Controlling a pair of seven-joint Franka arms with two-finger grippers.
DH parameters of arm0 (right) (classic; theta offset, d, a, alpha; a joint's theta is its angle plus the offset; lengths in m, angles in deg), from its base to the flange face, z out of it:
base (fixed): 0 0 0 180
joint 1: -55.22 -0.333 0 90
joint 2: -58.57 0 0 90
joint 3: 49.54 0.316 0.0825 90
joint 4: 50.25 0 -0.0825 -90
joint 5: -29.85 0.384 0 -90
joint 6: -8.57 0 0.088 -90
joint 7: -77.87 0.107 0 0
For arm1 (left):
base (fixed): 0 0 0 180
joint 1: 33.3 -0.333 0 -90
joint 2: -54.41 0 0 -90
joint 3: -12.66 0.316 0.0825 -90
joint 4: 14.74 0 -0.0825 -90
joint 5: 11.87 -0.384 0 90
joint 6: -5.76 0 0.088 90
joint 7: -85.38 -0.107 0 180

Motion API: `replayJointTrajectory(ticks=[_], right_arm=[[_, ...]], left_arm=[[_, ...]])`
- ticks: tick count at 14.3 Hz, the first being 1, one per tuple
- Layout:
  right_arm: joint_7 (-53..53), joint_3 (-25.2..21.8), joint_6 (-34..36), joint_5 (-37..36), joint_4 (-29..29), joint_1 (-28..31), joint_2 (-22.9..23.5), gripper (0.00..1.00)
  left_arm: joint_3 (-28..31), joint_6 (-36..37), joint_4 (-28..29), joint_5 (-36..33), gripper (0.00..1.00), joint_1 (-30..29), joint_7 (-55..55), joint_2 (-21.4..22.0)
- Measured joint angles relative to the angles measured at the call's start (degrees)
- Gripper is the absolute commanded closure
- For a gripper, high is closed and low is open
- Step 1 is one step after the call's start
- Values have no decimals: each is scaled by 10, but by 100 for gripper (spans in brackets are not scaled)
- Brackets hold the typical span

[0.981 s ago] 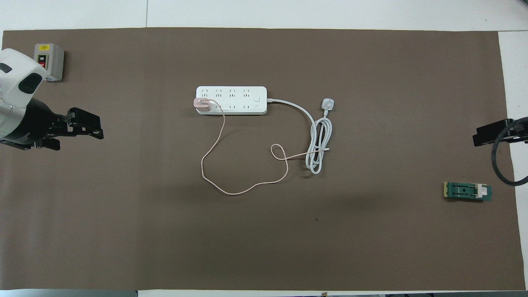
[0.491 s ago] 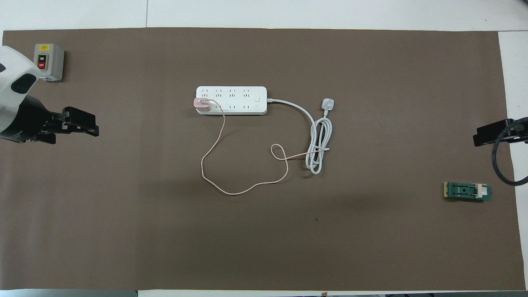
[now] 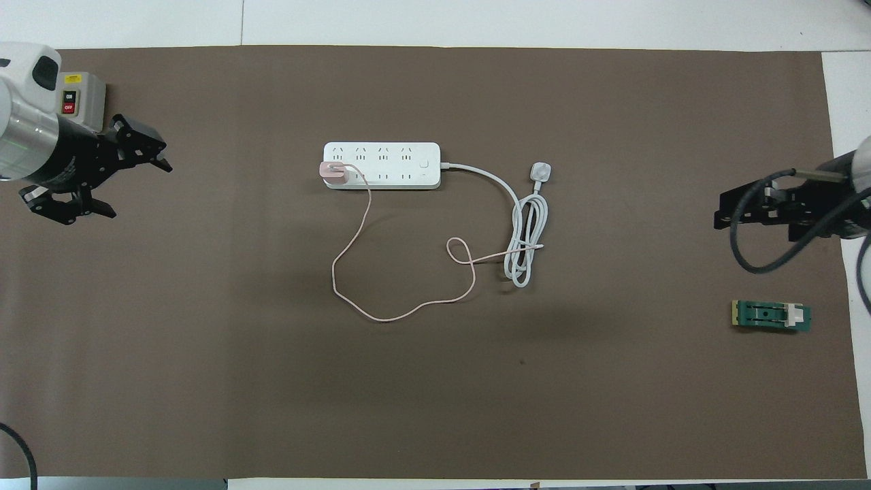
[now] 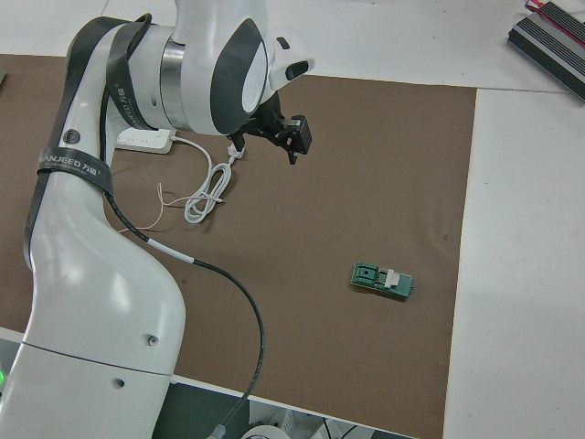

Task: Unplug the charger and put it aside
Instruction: 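Reach the left gripper to the pink charger while the right gripper reaches the strip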

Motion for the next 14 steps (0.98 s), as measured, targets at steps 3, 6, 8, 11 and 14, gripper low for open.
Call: replayJointTrajectory(ticks=[3,6,8,11,14], right_arm=[[93,1,-35,27,-9,-28,37,0],[203,2,-73,75,-10,-57,80,0],[273,2,-104,117,-10,-75,107,0],[398,2,-150,179,-10,-101,136,0],[490,2,-188,238,-8,-119,158,0]], left_arm=[[-4,-6,-34,0,0,28,164,-52],[-5,-27,-40,0,0,67,312,-83],[-6,-40,-40,0,0,94,407,-101],[-5,-102,-40,0,0,117,531,-131],[-5,-145,-40,0,0,132,576,-157]])
